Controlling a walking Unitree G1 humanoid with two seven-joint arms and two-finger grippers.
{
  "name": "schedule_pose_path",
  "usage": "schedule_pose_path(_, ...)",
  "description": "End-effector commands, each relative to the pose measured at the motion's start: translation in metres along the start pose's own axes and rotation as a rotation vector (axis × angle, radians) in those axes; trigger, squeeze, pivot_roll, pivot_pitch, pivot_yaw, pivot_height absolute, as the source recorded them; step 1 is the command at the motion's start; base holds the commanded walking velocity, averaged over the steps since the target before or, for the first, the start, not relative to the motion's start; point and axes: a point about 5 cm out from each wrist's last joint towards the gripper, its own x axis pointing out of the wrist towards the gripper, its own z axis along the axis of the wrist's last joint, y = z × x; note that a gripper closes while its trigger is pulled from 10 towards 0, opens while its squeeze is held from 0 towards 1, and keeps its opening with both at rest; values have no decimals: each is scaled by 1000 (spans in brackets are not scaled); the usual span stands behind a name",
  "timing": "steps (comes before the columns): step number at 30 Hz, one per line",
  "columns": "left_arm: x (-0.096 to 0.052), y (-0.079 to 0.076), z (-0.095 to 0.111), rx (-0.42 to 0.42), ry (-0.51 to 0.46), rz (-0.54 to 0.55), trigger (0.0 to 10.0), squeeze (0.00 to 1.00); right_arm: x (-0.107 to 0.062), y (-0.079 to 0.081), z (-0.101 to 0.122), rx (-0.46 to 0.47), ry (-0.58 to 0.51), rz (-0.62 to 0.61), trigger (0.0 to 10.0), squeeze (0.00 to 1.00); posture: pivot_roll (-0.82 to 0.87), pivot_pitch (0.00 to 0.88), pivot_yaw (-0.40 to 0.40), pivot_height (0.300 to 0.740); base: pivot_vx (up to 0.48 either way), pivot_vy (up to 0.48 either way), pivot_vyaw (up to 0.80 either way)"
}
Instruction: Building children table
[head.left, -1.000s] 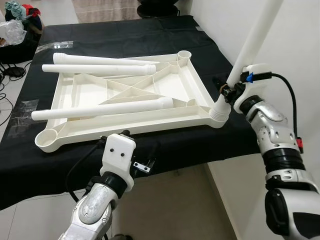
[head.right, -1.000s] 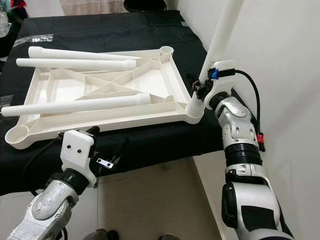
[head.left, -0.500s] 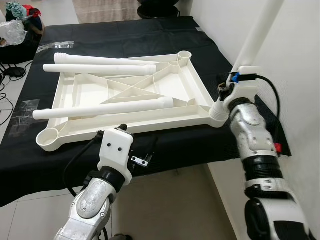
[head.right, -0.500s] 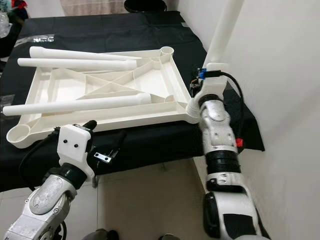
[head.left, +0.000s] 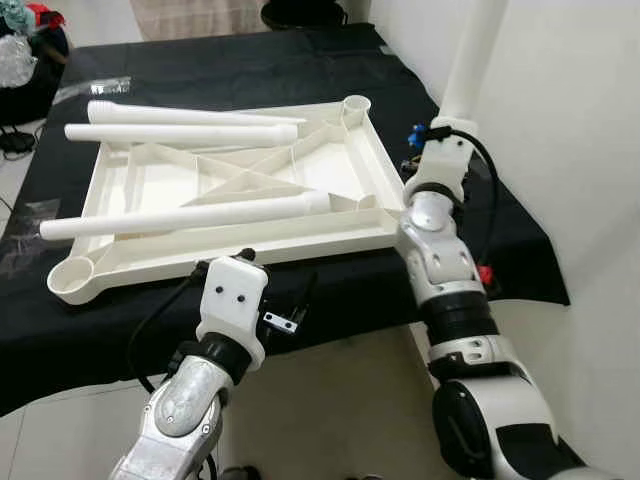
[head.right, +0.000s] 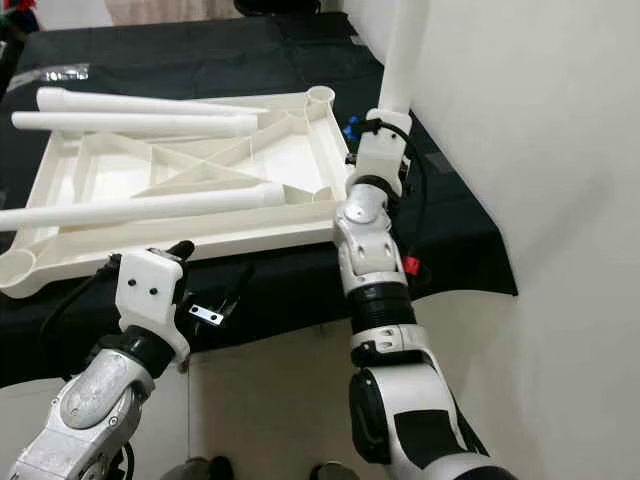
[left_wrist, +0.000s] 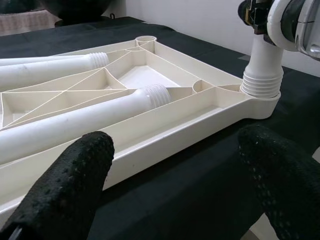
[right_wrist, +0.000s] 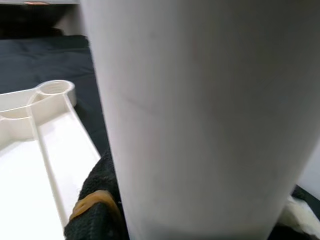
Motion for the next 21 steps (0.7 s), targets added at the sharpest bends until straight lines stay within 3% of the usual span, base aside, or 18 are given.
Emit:
schedule_pose_path(1,-1,-2,-1,1,10,1,10000,0,-2,4,-6,6,31,-14,0,0,84,168,-82,740,0,0,0)
schedule_pose_path(11,-2,-2,-2,-1,12,1,10000,0,-5,11,-5,49,41,-4,0,0,83,165,-84,740,0,0,0)
schedule_pose_path(21,-2,-1,-2,5,13,-5,10000,0,5,-20,-16,98,89,-136,0,0,90,165,-74,740,0,0,0)
